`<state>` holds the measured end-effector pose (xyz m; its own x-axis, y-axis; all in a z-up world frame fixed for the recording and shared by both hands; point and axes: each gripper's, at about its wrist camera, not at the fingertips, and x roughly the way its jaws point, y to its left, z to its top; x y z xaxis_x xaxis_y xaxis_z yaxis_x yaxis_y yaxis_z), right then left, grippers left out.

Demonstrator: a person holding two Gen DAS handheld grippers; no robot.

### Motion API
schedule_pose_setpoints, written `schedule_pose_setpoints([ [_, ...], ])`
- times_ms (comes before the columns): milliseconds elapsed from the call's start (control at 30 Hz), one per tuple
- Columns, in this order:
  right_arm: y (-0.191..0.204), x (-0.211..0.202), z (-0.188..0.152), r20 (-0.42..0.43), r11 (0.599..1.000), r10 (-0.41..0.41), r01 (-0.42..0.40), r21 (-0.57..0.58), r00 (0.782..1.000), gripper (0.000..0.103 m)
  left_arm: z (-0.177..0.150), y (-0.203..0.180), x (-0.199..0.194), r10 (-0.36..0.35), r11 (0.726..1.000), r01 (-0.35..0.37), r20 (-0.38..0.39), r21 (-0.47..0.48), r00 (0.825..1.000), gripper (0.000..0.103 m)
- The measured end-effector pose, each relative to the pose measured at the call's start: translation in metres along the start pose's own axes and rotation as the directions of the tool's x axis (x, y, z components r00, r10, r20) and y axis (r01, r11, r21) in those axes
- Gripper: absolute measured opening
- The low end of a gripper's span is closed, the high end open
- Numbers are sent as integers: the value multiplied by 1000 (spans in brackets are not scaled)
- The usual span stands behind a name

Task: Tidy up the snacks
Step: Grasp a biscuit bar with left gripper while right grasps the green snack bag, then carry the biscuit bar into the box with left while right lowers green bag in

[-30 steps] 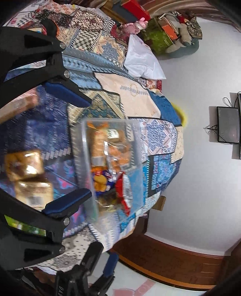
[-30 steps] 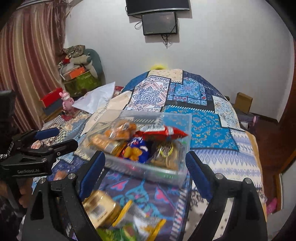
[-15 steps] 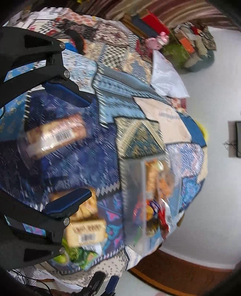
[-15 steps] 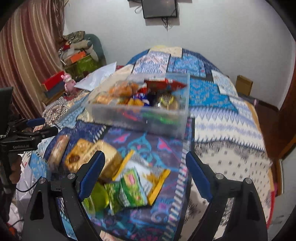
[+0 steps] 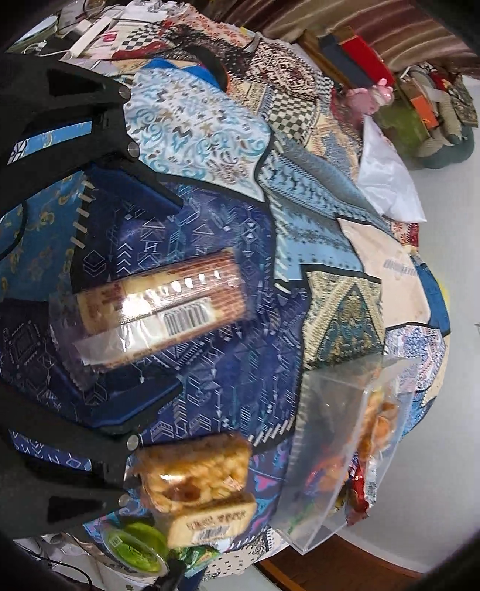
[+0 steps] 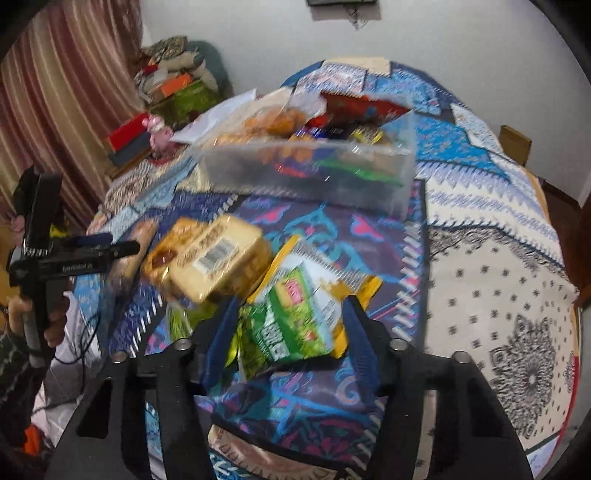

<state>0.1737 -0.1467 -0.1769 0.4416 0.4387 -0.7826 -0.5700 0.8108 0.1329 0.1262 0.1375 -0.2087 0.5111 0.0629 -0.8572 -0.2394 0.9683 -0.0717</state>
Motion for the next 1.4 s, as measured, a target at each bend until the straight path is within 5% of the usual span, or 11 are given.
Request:
schedule_pose_setpoints([
  [133, 3, 11, -4, -23, 1000, -8, 8, -18, 1000, 48, -3, 1, 10, -14, 1000, 14, -22, -9, 1000, 85],
  [300, 0, 7, -3, -5, 1000, 0, 0, -11, 1000, 40, -3, 2, 15, -54, 998, 53, -15, -34, 998, 48],
  [700, -7, -15, 12, 88, 1000, -11, 10, 18, 996, 33, 11, -9, -12, -65, 998, 65, 71, -1, 995, 46],
  [1033, -15, -35, 46, 194, 999, -29, 22, 38, 981, 33, 53, -37, -48, -126, 992, 117, 199, 56, 972, 46],
  [1400, -25, -29, 83, 243, 998, -44, 34, 46, 969, 33, 101, -71, -45, -164, 984, 140, 259, 106, 952, 46],
])
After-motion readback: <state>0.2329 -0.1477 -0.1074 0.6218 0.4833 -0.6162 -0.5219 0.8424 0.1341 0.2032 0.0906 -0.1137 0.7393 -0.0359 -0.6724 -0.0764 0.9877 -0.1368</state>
